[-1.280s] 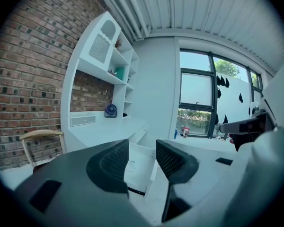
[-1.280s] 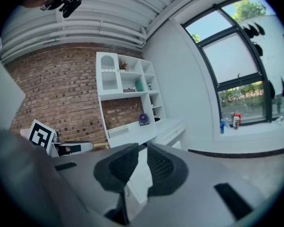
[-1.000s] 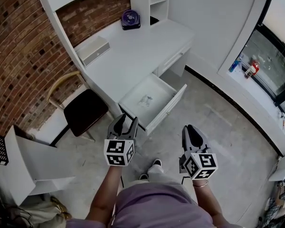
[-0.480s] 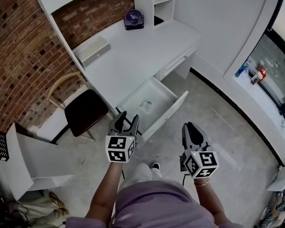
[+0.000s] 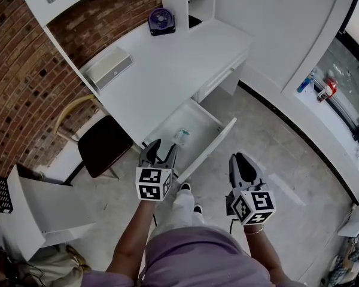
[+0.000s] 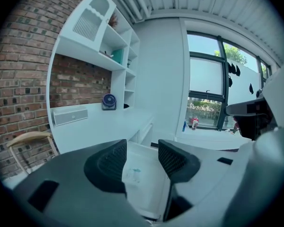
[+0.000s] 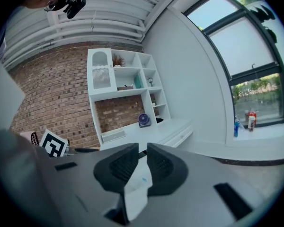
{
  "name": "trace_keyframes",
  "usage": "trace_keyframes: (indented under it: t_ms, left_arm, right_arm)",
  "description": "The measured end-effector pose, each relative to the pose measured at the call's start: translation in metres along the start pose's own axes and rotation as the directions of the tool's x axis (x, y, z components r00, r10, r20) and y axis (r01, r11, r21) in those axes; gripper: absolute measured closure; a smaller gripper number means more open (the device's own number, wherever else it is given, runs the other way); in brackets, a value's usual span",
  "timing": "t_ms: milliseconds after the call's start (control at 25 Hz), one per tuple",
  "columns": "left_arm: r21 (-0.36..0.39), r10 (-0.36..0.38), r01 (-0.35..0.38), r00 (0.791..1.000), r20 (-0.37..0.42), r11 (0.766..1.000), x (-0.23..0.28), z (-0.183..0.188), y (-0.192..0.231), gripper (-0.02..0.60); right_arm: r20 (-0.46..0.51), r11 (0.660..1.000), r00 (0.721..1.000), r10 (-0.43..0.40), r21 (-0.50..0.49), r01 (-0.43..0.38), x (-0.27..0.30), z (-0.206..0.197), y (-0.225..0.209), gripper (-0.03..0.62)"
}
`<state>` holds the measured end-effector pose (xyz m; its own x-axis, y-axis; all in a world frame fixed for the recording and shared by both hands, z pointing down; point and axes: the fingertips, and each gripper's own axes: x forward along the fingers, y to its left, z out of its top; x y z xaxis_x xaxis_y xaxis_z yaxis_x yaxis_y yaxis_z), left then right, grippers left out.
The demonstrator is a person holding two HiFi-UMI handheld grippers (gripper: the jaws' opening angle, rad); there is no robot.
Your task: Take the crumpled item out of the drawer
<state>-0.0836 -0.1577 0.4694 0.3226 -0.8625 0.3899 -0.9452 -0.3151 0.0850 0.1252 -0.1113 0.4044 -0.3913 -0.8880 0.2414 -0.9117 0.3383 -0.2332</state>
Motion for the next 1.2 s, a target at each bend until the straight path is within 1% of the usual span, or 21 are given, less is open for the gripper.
trace_keyframes:
  t_ms: [280, 560, 680, 840, 1040, 1200]
  left_arm:
    - [-0.003, -0.041, 0.041, 0.996, -0.081, 0.999, 0.053, -0.014, 0.016, 0.374]
    - [-0.016, -0.080, 0.078, 0.978, -0.191, 0.997, 0.104, -0.051, 0.028, 0.370]
    - [-0.023, -0.088, 0.085, 0.967, -0.238, 0.996, 0.125, -0.066, 0.032, 0.370]
    - [-0.012, -0.097, 0.098, 0.949, -0.301, 0.995, 0.147, -0.088, 0.039, 0.370]
    - [-0.006, -0.112, 0.118, 0.918, -0.381, 0.993, 0.161, -0.112, 0.046, 0.367]
    - [-0.009, -0.113, 0.121, 0.900, -0.422, 0.993, 0.174, -0.125, 0.049, 0.362]
  right_arm:
    - [-0.036, 0.999, 0.999, -0.029, 0.018, 0.030, 0.039, 0.001, -0.005, 0.549]
    - [-0.074, 0.996, 0.994, -0.078, 0.040, 0.081, 0.070, -0.005, -0.013, 0.549]
    - [-0.083, 0.994, 0.992, -0.100, 0.046, 0.104, 0.083, -0.008, -0.019, 0.549]
    - [-0.108, 0.991, 0.988, -0.112, 0.064, 0.119, 0.099, -0.015, -0.022, 0.549]
    - [-0.129, 0.988, 0.983, -0.131, 0.067, 0.140, 0.111, -0.019, -0.024, 0.549]
    - [-0.146, 0.987, 0.981, -0.132, 0.068, 0.143, 0.122, -0.023, -0.029, 0.549]
